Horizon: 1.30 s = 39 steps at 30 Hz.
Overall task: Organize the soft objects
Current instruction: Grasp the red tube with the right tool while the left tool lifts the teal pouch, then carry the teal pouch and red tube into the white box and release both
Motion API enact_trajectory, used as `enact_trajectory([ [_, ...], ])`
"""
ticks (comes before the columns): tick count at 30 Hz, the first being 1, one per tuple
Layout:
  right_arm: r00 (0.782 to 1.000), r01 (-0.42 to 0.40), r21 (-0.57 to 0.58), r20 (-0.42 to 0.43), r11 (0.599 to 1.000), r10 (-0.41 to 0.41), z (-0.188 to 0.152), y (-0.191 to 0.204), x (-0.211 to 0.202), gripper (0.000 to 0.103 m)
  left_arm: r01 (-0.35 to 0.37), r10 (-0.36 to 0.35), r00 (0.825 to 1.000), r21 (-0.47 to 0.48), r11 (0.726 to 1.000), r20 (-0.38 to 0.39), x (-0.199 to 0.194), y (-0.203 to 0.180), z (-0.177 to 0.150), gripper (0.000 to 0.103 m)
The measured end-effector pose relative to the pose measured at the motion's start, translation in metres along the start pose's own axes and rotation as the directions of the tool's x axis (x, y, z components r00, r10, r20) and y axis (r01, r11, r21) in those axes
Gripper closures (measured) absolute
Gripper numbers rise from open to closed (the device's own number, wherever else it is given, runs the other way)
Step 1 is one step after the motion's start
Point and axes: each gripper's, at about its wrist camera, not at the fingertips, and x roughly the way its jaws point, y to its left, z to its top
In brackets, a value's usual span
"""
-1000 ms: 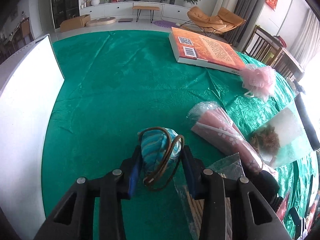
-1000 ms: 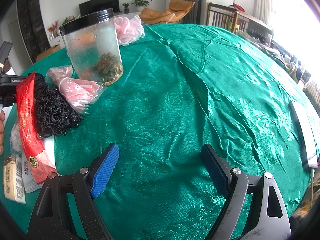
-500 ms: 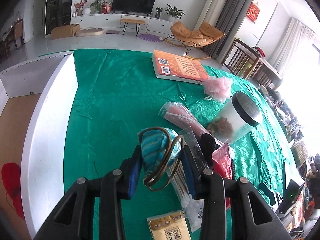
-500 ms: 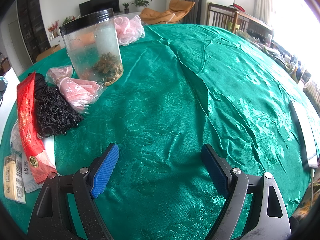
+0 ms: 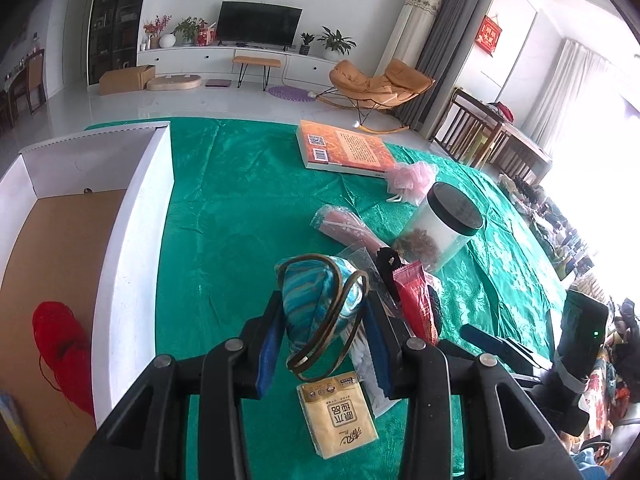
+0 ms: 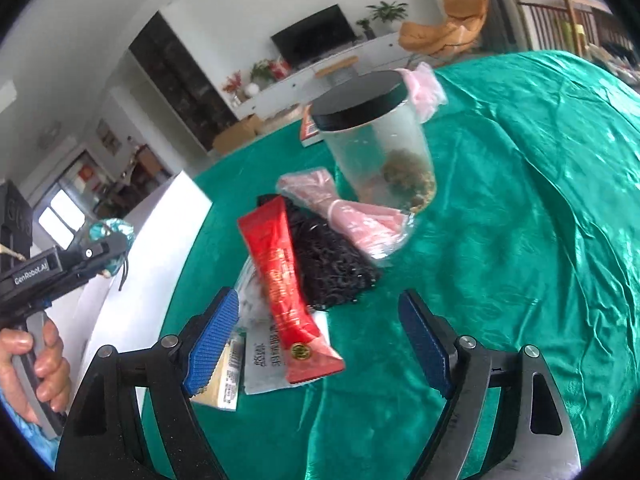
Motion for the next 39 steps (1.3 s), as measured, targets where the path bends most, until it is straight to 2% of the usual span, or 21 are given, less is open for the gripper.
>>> enact_trajectory([
  [1, 0.999, 0.018, -0.047, -0.032, 0.999, -0.019, 0.001, 0.013, 0.011, 0.027, 0.005, -0.005, 1.000, -0.004, 1.000, -0.003, 0.000, 0.000, -0.001, 0.065],
  [2, 0.997, 0.033, -0.076, -0.073, 0.997, -0.038, 0.003, 0.020, 0.023, 0.044, 0.009, -0.009, 1.000, -0.008, 1.000, -0.007, 0.000, -0.001, -0.002, 0.065],
  [3, 0.991, 0.032, -0.083, -0.125, 0.996, -0.042, 0.004, 0.024, 0.037, 0.065, 0.013, -0.013, 1.000, -0.010, 1.000, -0.010, -0.001, -0.001, -0.004, 0.065],
  [5, 0.982, 0.042, -0.069, -0.182, 0.997, -0.054, 0.002, 0.022, 0.051, 0.072, 0.021, -0.021, 1.000, -0.011, 1.000, -0.011, -0.002, 0.000, -0.006, 0.065],
  [6, 0.982, 0.039, -0.059, -0.181, 0.997, -0.049, 0.003, 0.020, 0.050, 0.080, 0.022, -0.022, 1.000, -0.008, 1.000, -0.009, -0.004, 0.000, -0.007, 0.065],
  [8, 0.988, 0.005, -0.011, -0.157, 1.000, -0.007, 0.004, 0.013, 0.031, 0.088, 0.018, -0.018, 1.000, 0.004, 1.000, -0.001, -0.008, -0.001, -0.007, 0.065],
  [10, 0.991, -0.060, 0.046, -0.118, 0.997, 0.065, 0.006, 0.003, 0.003, 0.088, 0.021, -0.021, 1.000, 0.005, 1.000, 0.003, -0.010, 0.000, -0.008, 0.065],
  [13, 0.997, -0.056, 0.079, -0.056, 0.995, 0.060, 0.012, -0.014, -0.035, 0.088, 0.034, -0.034, 0.999, -0.003, 0.999, 0.007, -0.010, 0.000, -0.008, 0.065],
  [16, 0.998, 0.064, 0.133, -0.002, 0.989, -0.064, 0.026, -0.047, -0.049, 0.088, 0.048, -0.048, 0.999, -0.011, 0.999, 0.008, -0.009, -0.003, -0.009, 0.065],
  [20, 0.976, 0.219, 0.190, -0.051, 0.957, -0.213, 0.053, -0.098, -0.019, 0.088, 0.062, -0.062, 0.998, -0.012, 0.998, 0.002, -0.012, -0.007, -0.008, 0.065],
  [23, 0.966, 0.257, 0.221, -0.099, 0.941, -0.240, 0.062, -0.122, 0.001, 0.089, 0.057, -0.057, 0.998, -0.008, 0.998, 0.020, -0.023, -0.005, -0.003, 0.065],
  [26, 0.971, 0.240, 0.240, -0.045, 0.941, -0.236, 0.074, -0.126, -0.014, 0.089, 0.054, -0.053, 0.997, -0.016, 0.998, 0.054, -0.041, 0.002, 0.007, 0.065],
  [30, 0.973, 0.199, 0.170, 0.087, 0.965, -0.215, 0.108, -0.086, -0.053, 0.089, 0.040, -0.037, 0.995, -0.028, 0.999, 0.091, -0.073, 0.021, 0.016, 0.065],
  [33, 0.978, 0.145, 0.080, 0.143, 0.986, -0.155, 0.129, -0.038, -0.077, 0.089, -0.015, 0.018, 0.994, -0.027, 1.000, 0.110, -0.100, 0.043, 0.013, 0.065],
  [36, 0.987, 0.058, -0.018, 0.153, 0.998, -0.055, 0.135, 0.024, -0.088, 0.089, -0.102, 0.106, 0.988, -0.037, 0.994, 0.112, -0.125, 0.073, 0.001, 0.065],
  [39, 0.989, -0.091, -0.082, 0.106, 0.993, 0.099, 0.125, 0.091, -0.085, 0.089, -0.188, 0.195, 0.976, -0.076, 0.979, 0.097, -0.147, 0.109, -0.018, 0.065],
])
